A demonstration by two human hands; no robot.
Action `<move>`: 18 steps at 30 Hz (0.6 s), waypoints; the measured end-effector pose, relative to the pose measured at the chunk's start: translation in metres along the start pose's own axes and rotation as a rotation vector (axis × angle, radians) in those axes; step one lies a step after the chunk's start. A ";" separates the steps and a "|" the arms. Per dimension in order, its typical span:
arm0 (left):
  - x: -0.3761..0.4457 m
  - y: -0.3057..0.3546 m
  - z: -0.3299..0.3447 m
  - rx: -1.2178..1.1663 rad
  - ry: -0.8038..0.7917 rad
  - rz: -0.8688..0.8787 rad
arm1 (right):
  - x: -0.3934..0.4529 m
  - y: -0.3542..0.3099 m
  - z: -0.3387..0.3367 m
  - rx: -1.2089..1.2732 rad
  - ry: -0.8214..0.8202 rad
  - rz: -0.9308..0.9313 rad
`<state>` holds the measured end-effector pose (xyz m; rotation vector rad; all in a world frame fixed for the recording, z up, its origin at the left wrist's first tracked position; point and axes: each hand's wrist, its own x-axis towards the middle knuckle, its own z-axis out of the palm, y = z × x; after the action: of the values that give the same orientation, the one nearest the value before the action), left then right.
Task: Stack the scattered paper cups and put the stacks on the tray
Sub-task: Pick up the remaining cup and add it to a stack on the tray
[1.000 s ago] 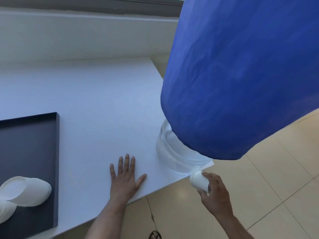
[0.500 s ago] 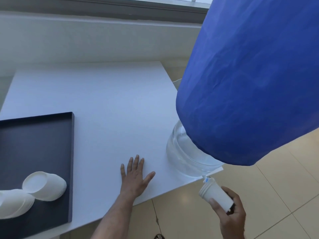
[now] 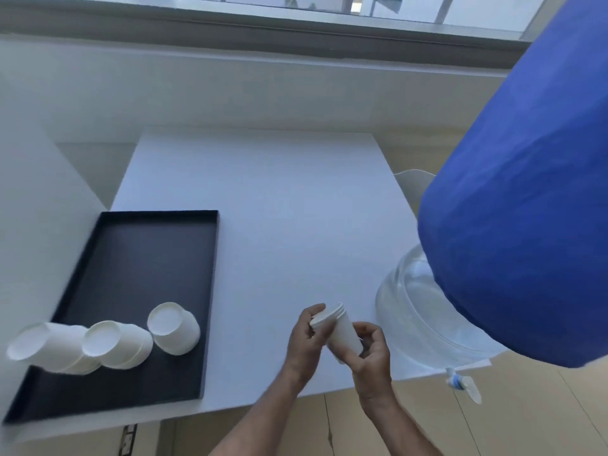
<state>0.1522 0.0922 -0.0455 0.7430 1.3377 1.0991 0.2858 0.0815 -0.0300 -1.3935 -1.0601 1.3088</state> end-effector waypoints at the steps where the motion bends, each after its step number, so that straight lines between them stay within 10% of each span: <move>1: -0.001 0.002 -0.004 0.011 0.029 0.012 | 0.002 0.000 0.009 -0.004 -0.029 0.005; 9: -0.011 0.032 -0.067 0.262 0.325 0.193 | 0.020 0.008 0.061 -0.159 -0.249 -0.040; 18: -0.035 0.117 -0.122 0.614 0.491 0.423 | 0.057 0.043 0.101 -1.101 -0.292 -0.435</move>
<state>0.0147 0.0808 0.0581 1.3047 2.0441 1.2589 0.1889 0.1342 -0.0850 -1.5679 -2.3389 0.5705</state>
